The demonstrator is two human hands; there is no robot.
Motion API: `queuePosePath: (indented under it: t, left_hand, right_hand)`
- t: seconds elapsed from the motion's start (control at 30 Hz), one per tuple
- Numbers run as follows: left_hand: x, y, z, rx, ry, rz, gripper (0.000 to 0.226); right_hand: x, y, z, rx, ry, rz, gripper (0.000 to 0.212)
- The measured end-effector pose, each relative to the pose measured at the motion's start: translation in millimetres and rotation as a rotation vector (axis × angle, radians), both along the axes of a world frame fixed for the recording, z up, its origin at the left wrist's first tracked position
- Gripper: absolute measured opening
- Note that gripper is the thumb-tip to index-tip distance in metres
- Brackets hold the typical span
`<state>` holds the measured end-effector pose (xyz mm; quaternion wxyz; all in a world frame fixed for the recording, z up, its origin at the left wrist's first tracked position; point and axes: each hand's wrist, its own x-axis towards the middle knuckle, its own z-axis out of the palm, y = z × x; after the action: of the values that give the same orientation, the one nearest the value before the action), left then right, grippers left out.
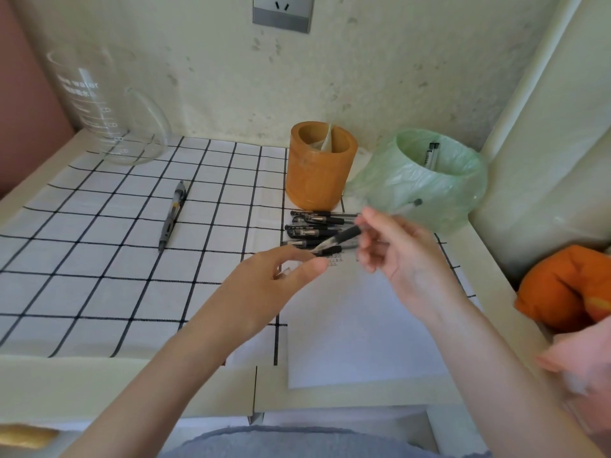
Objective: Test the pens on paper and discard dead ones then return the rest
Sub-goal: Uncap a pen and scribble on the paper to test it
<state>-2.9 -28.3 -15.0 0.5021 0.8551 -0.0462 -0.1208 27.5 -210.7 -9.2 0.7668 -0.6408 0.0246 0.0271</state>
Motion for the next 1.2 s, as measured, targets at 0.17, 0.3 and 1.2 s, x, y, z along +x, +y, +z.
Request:
queuePosePath:
  t: [0.17, 0.3, 1.2]
  left_hand:
    - [-2.2, 4.9, -11.5, 0.271, -0.065, -0.099, 0.036]
    - [-3.9, 1.2, -17.6, 0.361, -0.077, -0.221, 0.043]
    - [-0.7, 6.7, -32.5, 0.461, -0.078, -0.301, 0.057]
  right_hand:
    - [8.0, -22.1, 1.8, -0.038, -0.01, -0.166, 0.021]
    - [10.9, -16.8, -9.3, -0.054, 0.029, -0.185, 0.013]
    - [24.3, -0.2, -73.3, -0.463, -0.199, -0.379, 0.033]
